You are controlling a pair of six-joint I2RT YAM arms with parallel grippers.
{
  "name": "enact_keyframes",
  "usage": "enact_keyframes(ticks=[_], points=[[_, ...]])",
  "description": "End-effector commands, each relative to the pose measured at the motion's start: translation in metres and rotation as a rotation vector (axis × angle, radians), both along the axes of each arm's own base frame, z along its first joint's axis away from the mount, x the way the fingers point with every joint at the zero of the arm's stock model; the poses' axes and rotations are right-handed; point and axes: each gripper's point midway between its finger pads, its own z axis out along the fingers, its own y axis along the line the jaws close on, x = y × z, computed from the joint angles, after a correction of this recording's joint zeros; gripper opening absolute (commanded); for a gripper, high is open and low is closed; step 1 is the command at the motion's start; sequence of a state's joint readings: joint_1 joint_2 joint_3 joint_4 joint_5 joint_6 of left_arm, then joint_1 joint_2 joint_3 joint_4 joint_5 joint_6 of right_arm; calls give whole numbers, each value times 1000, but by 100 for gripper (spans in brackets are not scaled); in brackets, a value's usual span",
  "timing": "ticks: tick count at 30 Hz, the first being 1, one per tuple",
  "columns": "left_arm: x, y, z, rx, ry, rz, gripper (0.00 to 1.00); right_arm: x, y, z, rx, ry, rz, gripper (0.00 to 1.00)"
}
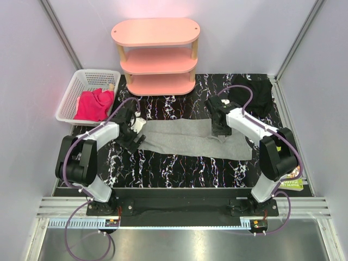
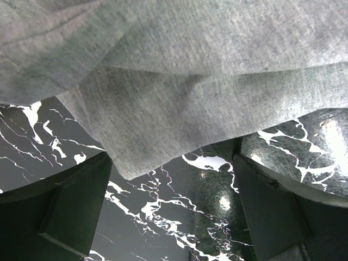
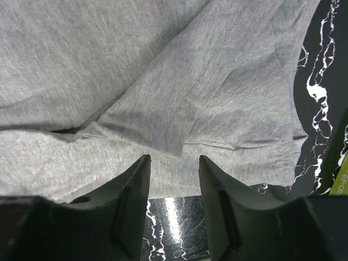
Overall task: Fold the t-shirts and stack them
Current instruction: Fold the tshirt
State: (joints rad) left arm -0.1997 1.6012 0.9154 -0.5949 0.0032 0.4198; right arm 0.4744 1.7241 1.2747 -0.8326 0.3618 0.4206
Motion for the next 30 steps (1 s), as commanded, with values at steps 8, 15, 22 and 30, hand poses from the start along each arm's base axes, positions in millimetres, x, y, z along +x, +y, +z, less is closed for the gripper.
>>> enact_keyframes(ticks=[8,15,22,30], points=[[6,6,38,15,-104,10,99,-11,9,-11,51,20,-1,46],[15,-35,100,-171,-179,-27,99,-8,11,-17,44,28,-2,43],[23,-54,55,-208,-59,-38,99,-3,11,-15,50,14,-12,42],[12,-51,27,-272,53,-24,99,-4,8,-13,34,2,-19,41]])
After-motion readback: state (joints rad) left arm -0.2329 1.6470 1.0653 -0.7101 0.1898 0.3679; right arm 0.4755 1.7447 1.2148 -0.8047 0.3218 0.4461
